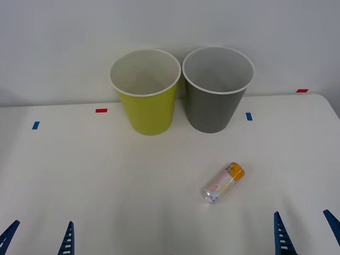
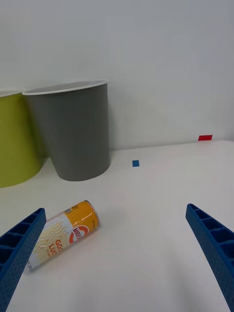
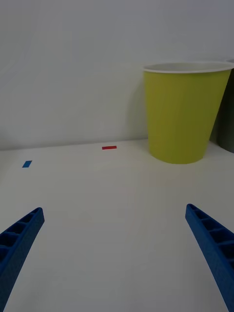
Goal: Put cans in the gray bin and PET bottles in the light green bin.
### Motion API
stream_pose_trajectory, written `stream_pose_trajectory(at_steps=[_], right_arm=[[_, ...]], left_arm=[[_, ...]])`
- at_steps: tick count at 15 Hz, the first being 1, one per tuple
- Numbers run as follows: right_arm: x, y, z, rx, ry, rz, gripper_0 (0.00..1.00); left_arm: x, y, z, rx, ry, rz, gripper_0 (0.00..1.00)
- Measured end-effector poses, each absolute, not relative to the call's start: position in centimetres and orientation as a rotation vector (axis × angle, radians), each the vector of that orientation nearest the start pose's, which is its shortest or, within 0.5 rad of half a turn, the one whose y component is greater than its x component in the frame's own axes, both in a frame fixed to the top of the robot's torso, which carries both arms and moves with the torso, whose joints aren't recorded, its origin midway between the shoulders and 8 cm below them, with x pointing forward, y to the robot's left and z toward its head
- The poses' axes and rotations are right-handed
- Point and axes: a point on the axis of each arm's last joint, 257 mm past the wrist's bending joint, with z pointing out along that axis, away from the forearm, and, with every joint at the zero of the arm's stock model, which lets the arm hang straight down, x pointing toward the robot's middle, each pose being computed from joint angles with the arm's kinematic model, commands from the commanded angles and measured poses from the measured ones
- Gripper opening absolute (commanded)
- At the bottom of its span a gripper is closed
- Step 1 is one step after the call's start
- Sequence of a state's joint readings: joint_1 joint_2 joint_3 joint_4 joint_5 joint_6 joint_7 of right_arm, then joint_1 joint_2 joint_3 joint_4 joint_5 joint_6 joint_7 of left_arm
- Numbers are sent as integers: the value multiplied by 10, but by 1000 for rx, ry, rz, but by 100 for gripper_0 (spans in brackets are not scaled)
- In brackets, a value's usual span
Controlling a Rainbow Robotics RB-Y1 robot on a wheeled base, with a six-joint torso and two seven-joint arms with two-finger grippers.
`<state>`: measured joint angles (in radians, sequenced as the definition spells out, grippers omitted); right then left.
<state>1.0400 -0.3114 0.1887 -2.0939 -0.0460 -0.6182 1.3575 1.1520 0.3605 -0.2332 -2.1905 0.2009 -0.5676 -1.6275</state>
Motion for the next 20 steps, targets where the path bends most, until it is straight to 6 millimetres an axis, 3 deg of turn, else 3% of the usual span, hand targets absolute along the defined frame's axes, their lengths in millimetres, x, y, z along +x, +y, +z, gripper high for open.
stream_pose_trajectory(at_steps=[4, 6, 12, 20], right_arm=[[240, -261, -213, 27, 1483, 111, 100], [241, -262, -233, 32, 1514, 105, 100], [251, -272, -228, 51, 1484, 93, 100], [255, -265, -225, 22, 1504, 94, 100]], left_arm=[[219, 266, -210, 18, 1557, 21, 100], [219, 266, -210, 18, 1557, 21, 100], [219, 266, -210, 18, 1557, 21, 100], [219, 266, -210, 18, 1557, 21, 100]])
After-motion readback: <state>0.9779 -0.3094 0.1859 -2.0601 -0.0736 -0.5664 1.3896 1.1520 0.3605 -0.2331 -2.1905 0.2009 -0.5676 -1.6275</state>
